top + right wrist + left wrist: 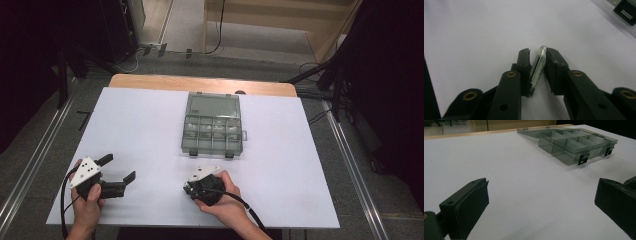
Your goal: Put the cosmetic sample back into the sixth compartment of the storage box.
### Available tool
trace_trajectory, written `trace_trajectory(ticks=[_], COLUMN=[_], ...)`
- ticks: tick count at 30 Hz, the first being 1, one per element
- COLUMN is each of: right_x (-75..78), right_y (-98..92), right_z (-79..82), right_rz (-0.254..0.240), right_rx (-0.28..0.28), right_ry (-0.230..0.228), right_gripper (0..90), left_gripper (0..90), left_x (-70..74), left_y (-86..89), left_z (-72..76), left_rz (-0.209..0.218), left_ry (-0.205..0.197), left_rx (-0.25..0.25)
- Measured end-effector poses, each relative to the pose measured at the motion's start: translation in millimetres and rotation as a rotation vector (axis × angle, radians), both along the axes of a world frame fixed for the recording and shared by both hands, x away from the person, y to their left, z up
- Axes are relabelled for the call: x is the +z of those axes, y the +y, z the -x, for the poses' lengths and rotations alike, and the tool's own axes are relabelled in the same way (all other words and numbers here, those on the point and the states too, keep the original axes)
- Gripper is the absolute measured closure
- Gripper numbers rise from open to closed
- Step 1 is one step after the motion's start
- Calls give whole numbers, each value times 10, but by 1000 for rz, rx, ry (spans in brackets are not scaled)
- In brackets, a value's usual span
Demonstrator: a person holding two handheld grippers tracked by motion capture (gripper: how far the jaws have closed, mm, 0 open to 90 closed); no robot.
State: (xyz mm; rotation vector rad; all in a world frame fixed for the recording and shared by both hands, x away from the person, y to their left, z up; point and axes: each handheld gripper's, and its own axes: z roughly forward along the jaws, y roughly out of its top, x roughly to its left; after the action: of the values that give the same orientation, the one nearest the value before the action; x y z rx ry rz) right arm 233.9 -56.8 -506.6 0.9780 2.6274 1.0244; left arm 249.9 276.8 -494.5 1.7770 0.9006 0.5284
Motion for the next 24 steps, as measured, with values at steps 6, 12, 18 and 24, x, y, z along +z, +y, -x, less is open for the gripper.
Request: trace_trajectory(ticks=[6, 12, 18, 24], right_x=[-8, -5, 42, 84], right_y=[-30, -54, -103, -163], right_z=[-26, -19, -26, -51], right_rz=[-22, -34, -58, -77], right_rx=[-13, -15, -16, -32], right_ry=[17, 15, 3, 9], right_gripper=[823, 824, 824, 825], left_gripper=[0, 0, 0, 0], left_x=[-2, -1, 0, -2], left_y=[-2, 2, 6, 18], left_z=[0, -2, -1, -1], left_rz=[1, 1, 2, 12], left_ry=[-1, 0, 2, 1], left_rx=[0, 0, 3, 13])
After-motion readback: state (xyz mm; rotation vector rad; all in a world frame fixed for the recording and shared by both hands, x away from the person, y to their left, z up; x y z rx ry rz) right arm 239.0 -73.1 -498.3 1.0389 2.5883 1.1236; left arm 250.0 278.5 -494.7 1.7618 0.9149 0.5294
